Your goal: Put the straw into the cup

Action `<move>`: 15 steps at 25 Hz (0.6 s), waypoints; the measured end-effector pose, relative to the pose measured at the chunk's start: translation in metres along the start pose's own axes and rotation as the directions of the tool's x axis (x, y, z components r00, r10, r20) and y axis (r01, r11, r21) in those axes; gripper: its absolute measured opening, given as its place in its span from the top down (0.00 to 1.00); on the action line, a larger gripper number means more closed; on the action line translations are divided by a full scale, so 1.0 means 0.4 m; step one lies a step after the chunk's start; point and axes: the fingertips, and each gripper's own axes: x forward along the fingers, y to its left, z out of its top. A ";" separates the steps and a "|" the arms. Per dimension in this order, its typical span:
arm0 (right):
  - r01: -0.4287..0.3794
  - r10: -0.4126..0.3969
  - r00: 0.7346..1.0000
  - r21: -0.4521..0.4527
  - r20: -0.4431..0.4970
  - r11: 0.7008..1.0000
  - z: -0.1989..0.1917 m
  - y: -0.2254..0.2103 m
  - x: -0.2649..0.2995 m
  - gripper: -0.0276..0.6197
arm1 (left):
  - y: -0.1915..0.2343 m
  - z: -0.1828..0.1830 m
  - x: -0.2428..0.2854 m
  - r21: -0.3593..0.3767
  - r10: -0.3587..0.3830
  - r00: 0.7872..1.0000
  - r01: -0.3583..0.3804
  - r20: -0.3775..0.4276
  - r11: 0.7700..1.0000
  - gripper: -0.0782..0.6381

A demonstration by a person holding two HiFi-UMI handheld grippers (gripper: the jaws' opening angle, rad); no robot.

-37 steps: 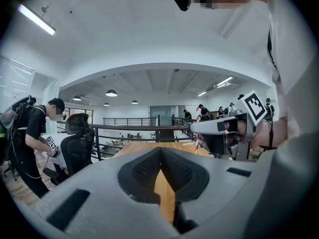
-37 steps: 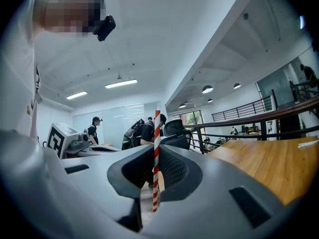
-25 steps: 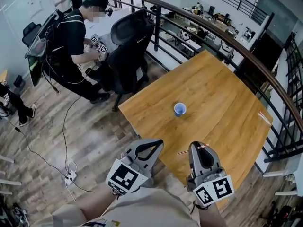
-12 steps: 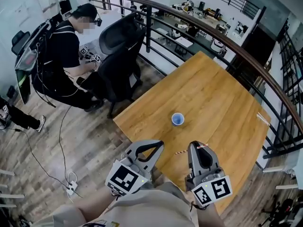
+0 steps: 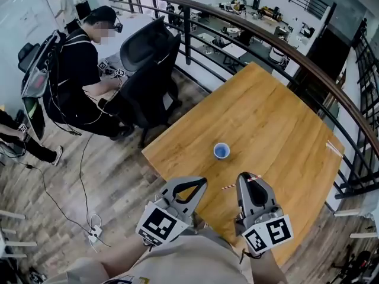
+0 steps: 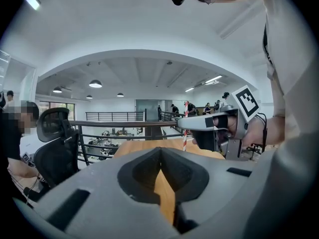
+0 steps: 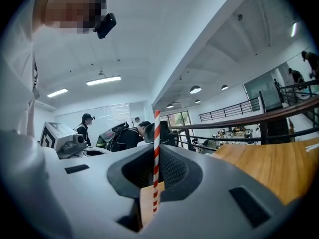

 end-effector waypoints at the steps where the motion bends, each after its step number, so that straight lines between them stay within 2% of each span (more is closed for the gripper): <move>1: -0.008 0.008 1.000 0.001 0.000 1.000 0.008 -0.012 0.001 0.91 | -0.001 0.008 0.012 -0.005 0.008 1.000 -0.008 0.004 1.000 0.87; 5: -0.044 0.044 0.999 -0.002 -0.006 0.999 0.019 -0.029 0.013 0.91 | -0.008 0.025 0.042 -0.015 0.020 1.000 -0.020 0.023 1.000 0.87; 9: -0.042 0.042 0.999 0.000 -0.007 0.999 0.015 -0.062 0.027 0.91 | -0.006 0.041 0.075 0.005 0.028 0.999 -0.028 0.030 1.000 0.87; 12: -0.040 0.040 0.999 -0.029 -0.004 0.999 0.030 -0.076 0.047 0.91 | 0.040 0.066 0.086 0.038 0.071 0.996 -0.073 0.050 0.997 0.87; 15: -0.039 0.039 0.999 -0.056 0.009 0.998 0.053 -0.087 0.081 0.91 | 0.099 0.088 0.096 0.039 0.103 0.992 -0.105 0.069 0.994 0.87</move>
